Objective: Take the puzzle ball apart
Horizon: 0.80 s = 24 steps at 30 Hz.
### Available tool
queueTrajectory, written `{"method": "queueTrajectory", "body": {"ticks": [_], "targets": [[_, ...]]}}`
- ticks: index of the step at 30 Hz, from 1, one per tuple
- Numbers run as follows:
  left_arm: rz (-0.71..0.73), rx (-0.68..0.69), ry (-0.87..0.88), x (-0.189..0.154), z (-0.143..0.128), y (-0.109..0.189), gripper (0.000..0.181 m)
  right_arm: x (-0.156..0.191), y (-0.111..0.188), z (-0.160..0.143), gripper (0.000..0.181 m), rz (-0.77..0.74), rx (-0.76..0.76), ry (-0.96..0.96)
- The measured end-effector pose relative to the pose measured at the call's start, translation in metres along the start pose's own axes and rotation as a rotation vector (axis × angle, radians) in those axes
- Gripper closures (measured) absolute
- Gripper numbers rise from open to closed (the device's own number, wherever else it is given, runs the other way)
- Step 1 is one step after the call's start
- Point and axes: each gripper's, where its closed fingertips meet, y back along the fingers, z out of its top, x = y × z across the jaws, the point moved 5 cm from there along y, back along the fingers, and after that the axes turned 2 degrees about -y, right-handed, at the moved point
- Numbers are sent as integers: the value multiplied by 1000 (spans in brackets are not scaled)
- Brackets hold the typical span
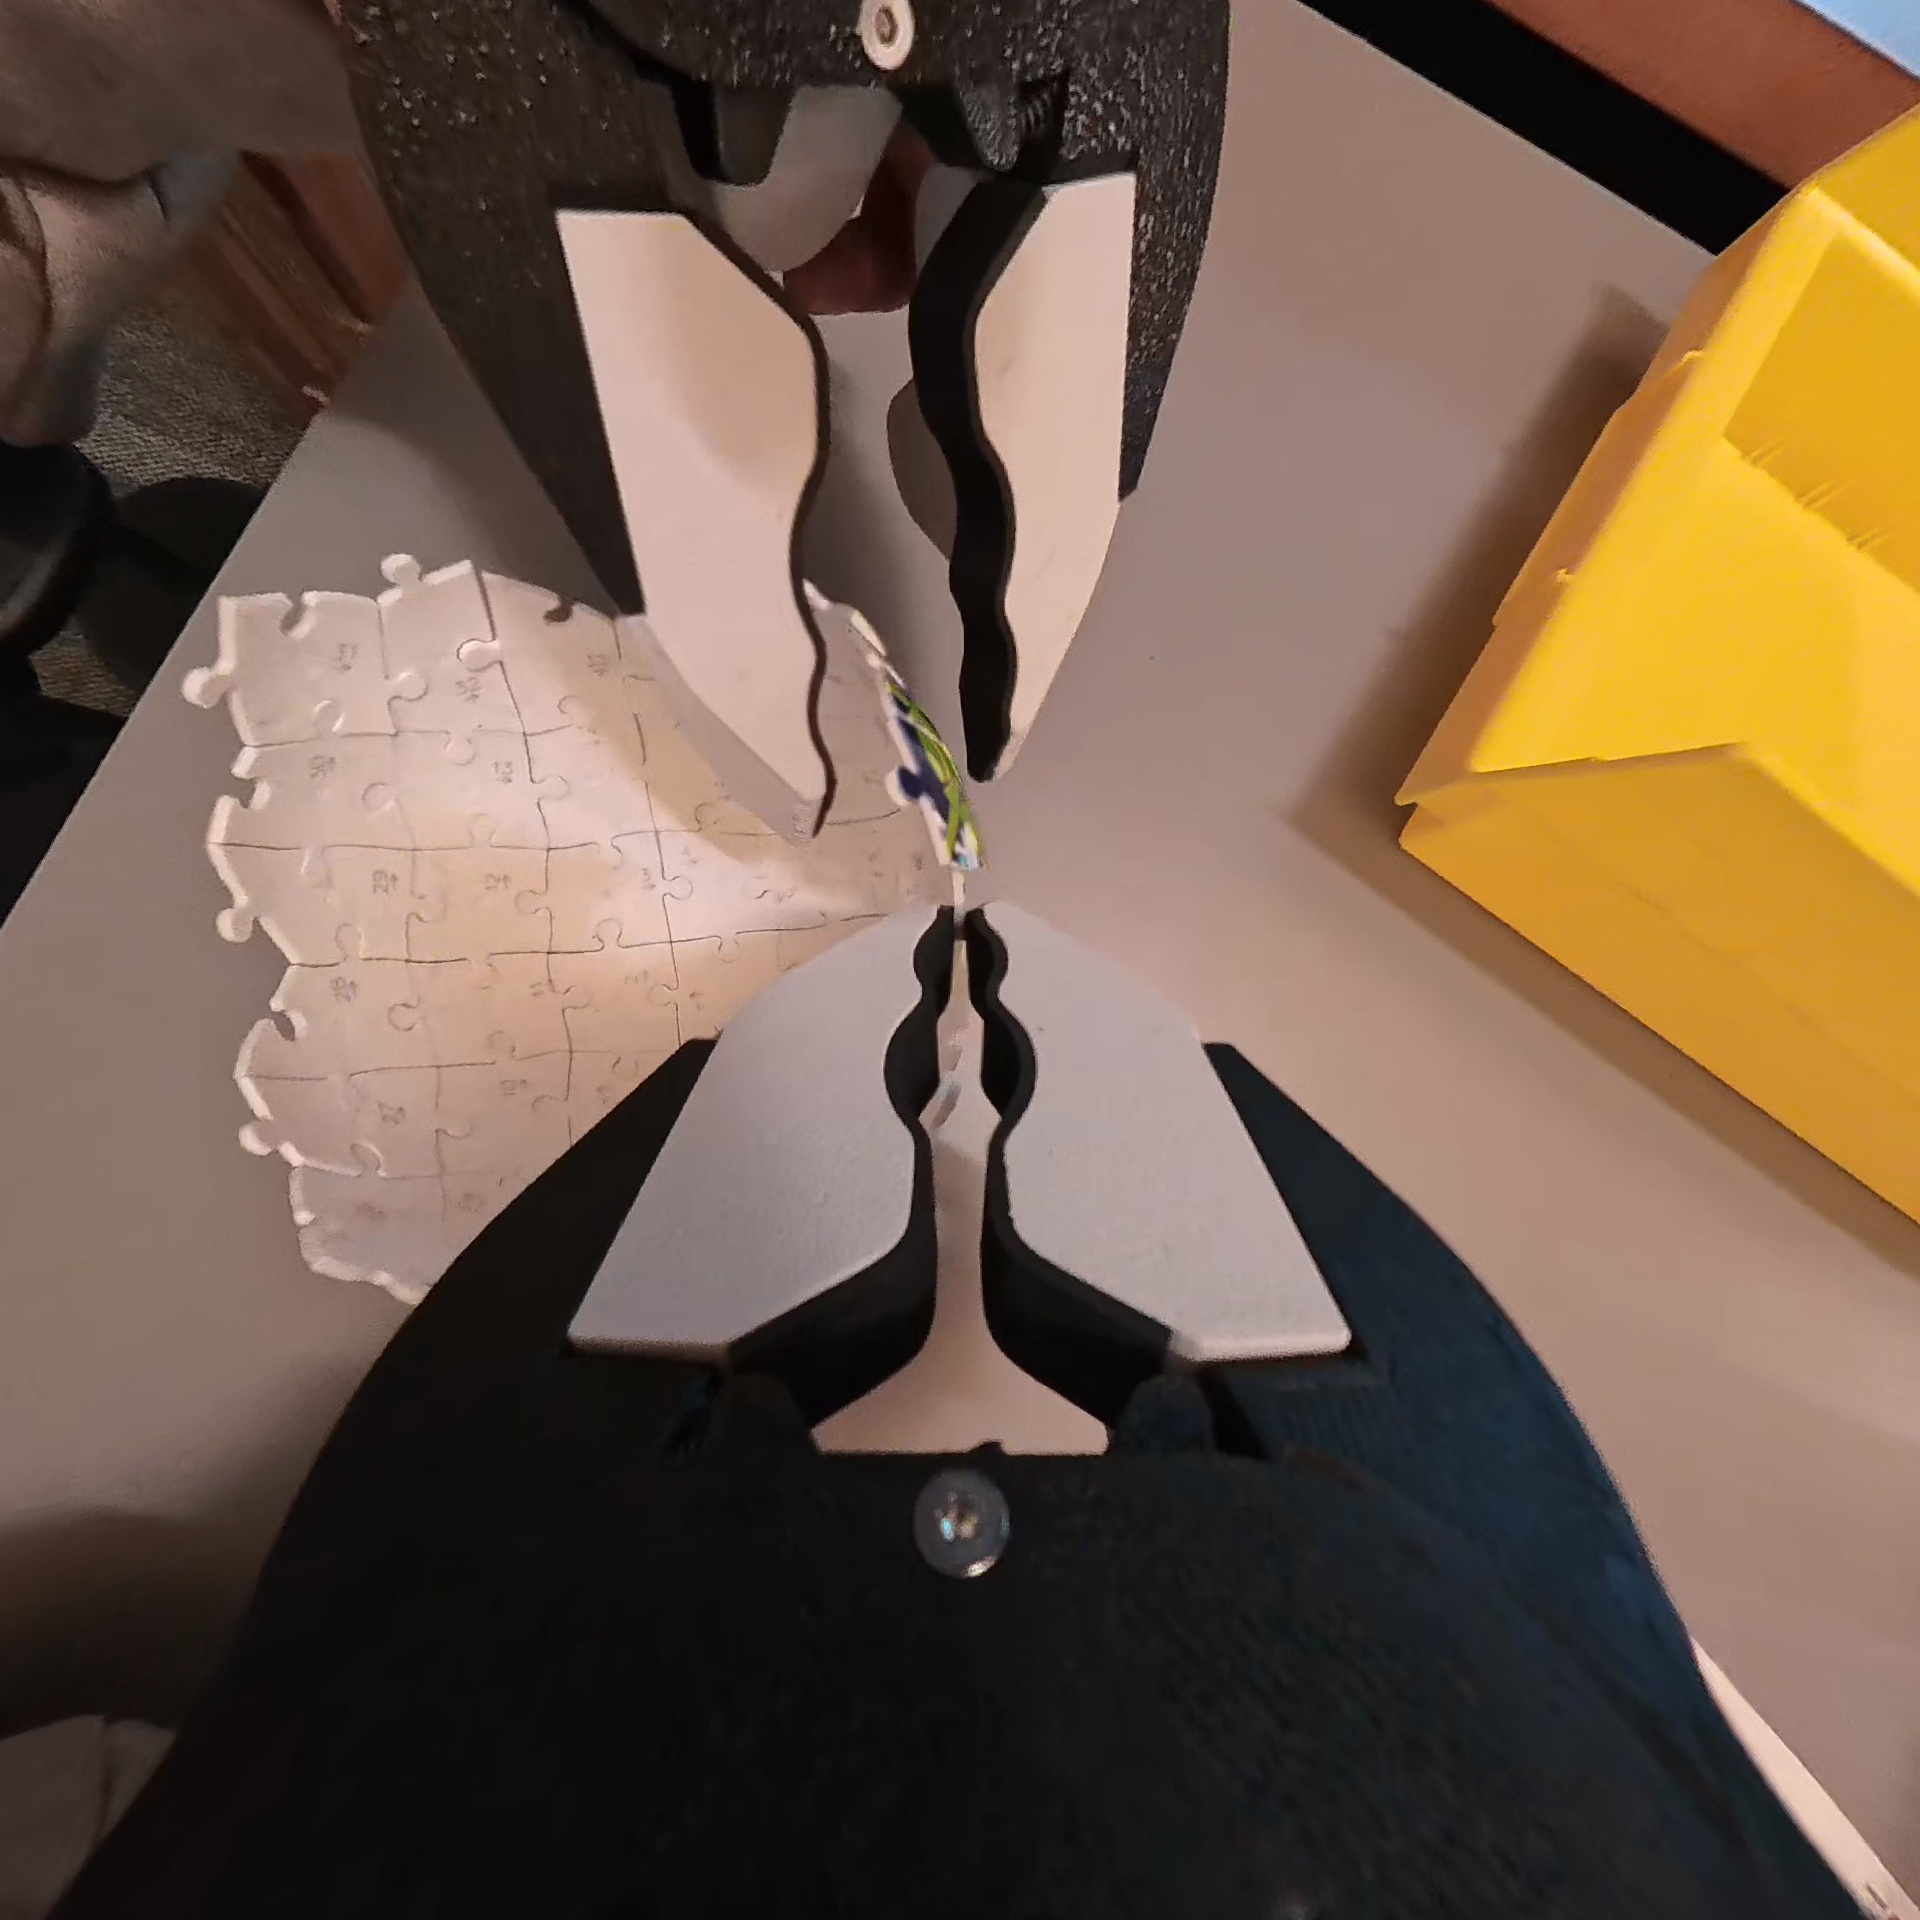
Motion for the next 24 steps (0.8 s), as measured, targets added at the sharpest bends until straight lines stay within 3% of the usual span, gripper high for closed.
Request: {"method": "queueTrajectory", "body": {"ticks": [24], "targets": [[-40, -73, 13, 10, 2, -5, 162, -7, -6, -1, 179, -32, -31, -28]]}}
